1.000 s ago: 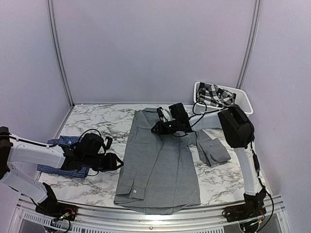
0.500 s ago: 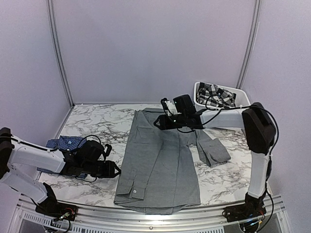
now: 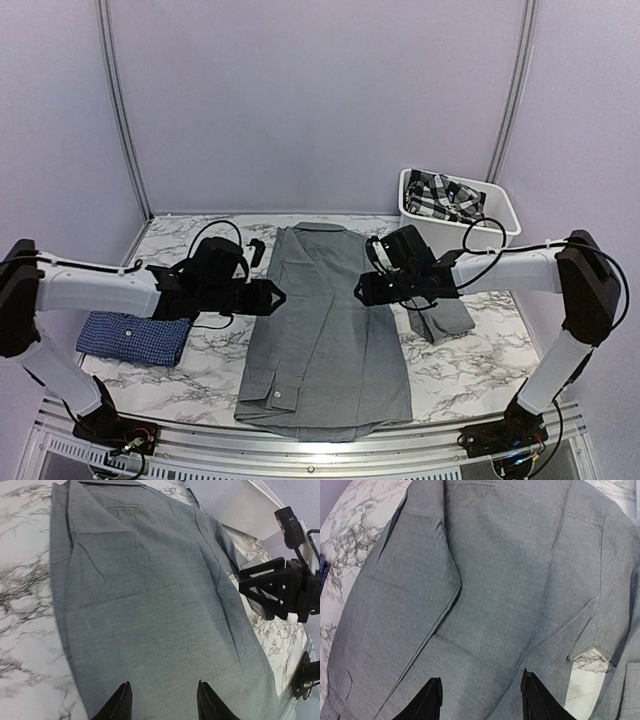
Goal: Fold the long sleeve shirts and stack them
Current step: Pick up the sleeve from the center of the board.
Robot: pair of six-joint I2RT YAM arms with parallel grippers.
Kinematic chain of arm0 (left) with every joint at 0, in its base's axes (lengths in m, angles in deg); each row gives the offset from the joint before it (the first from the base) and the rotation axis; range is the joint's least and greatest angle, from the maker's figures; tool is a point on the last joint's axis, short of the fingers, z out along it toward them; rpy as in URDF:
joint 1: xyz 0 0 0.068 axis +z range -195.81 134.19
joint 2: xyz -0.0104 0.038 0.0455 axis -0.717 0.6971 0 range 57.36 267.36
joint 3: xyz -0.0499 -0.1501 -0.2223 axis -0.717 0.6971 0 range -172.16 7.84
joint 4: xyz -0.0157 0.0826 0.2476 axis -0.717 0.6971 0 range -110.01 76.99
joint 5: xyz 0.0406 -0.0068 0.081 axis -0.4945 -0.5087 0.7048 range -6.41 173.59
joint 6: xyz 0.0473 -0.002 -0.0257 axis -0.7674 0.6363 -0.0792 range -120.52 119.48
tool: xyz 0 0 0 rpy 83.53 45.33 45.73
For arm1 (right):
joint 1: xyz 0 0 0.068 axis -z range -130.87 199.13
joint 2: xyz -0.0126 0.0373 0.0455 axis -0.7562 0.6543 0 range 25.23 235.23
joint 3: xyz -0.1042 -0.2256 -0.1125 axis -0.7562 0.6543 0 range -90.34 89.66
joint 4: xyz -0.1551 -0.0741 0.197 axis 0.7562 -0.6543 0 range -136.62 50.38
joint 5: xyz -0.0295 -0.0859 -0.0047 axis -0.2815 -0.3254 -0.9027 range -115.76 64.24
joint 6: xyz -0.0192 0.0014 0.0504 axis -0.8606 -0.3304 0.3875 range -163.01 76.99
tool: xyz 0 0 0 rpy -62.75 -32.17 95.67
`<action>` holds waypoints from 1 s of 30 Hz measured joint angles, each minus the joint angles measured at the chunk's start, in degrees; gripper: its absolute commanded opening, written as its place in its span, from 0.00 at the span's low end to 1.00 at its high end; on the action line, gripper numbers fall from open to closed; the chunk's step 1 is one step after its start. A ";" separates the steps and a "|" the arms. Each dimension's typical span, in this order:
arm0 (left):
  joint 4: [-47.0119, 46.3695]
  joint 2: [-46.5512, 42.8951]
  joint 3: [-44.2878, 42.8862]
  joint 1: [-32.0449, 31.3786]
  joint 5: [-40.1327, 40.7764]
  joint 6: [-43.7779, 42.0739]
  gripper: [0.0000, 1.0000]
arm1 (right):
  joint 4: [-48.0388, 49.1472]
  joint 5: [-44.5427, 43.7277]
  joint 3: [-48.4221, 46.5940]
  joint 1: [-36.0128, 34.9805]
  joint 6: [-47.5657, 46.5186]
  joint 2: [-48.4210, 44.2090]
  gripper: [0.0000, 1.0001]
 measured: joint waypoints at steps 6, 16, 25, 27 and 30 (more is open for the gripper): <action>-3.63 14.80 -4.46 0.00 -6.67 0.42 0.47 | -3.72 -1.70 1.57 -2.27 3.15 -0.42 0.48; -5.55 15.08 2.47 0.61 -11.58 0.81 0.47 | -12.66 -5.64 11.30 -4.15 14.32 -10.32 0.58; -4.83 8.28 9.60 3.52 -10.54 0.22 0.47 | -21.27 -14.78 17.35 -1.22 20.94 -31.67 0.78; -3.96 8.33 9.01 3.54 -10.19 0.09 0.47 | -21.53 -15.56 19.19 2.12 20.37 -33.03 0.81; -1.38 8.50 7.45 3.54 -9.77 -0.04 0.48 | -21.49 -16.26 21.29 7.37 18.51 -32.87 0.85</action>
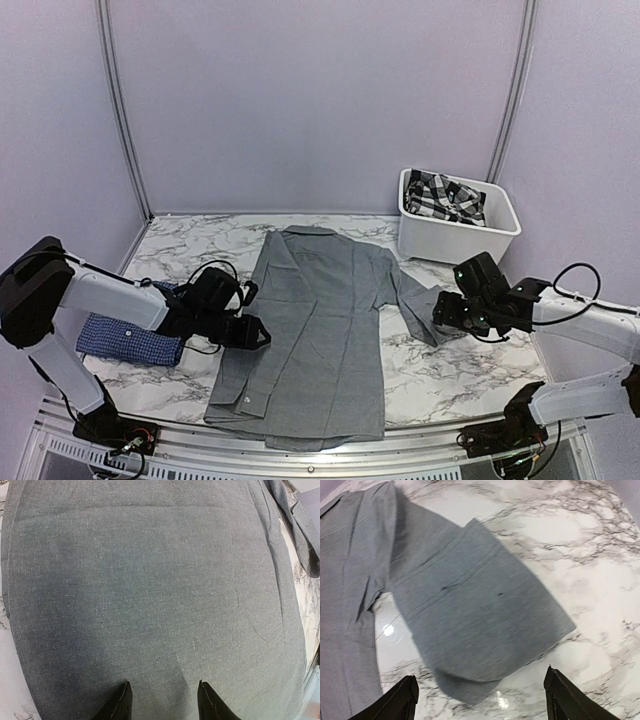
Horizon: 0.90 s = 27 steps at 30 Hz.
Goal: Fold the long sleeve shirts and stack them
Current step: Pick up the sleeve from the center of the board.
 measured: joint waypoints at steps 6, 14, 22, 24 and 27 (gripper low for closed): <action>6.69 2.05 -6.75 0.00 2.10 -0.11 0.48 | 4.92 2.64 4.37 11.93 -4.33 -0.68 0.85; 8.09 2.27 -12.70 -1.03 3.96 0.81 0.49 | 13.05 12.96 12.74 22.34 -7.45 -1.40 0.73; 5.14 2.29 -13.40 -2.21 3.43 1.66 0.50 | 27.36 21.88 16.74 25.00 -7.91 2.93 0.32; 3.91 2.29 -13.40 -2.21 2.75 1.62 0.50 | 29.64 22.80 17.07 25.07 -7.89 2.89 0.16; 2.67 2.29 -13.88 -2.19 0.92 1.42 0.50 | 31.39 23.58 16.90 25.18 -8.85 1.09 0.02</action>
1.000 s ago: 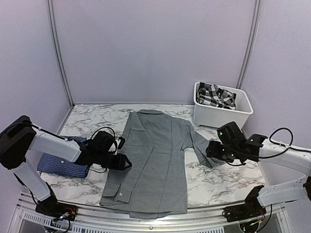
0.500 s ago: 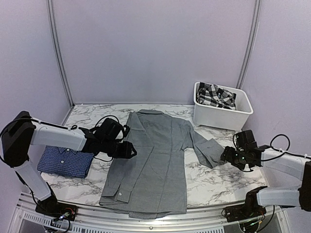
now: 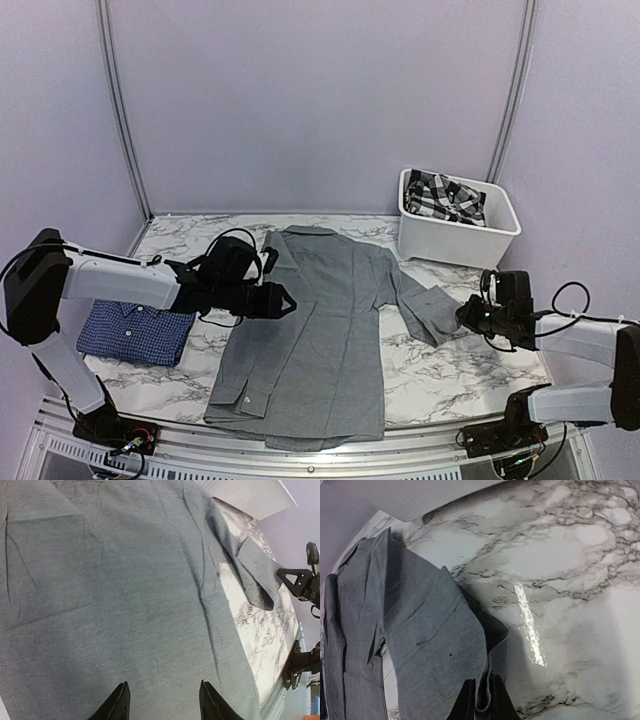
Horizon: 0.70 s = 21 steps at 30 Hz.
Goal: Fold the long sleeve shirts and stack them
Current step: Pick up the sleeve from the center of the board.
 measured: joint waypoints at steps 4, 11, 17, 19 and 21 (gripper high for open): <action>-2.01 0.57 -2.64 -0.02 -3.67 -0.13 0.50 | -0.79 0.98 -3.63 -0.70 -4.04 -3.87 0.00; -4.28 4.87 -9.53 -0.02 -9.60 -1.44 0.52 | -2.08 5.16 -12.04 -5.55 -12.66 -5.31 0.00; -6.23 8.85 -14.36 0.00 -15.80 -4.02 0.54 | -0.83 17.35 -12.98 -7.69 -16.26 -4.48 0.00; -6.99 10.14 -15.82 0.24 -18.32 -5.01 0.54 | 0.48 22.12 -13.64 -8.04 -16.90 -3.08 0.00; -8.00 11.52 -17.14 0.37 -21.09 -5.88 0.56 | 1.75 26.56 -14.99 -9.16 -17.62 -0.94 0.00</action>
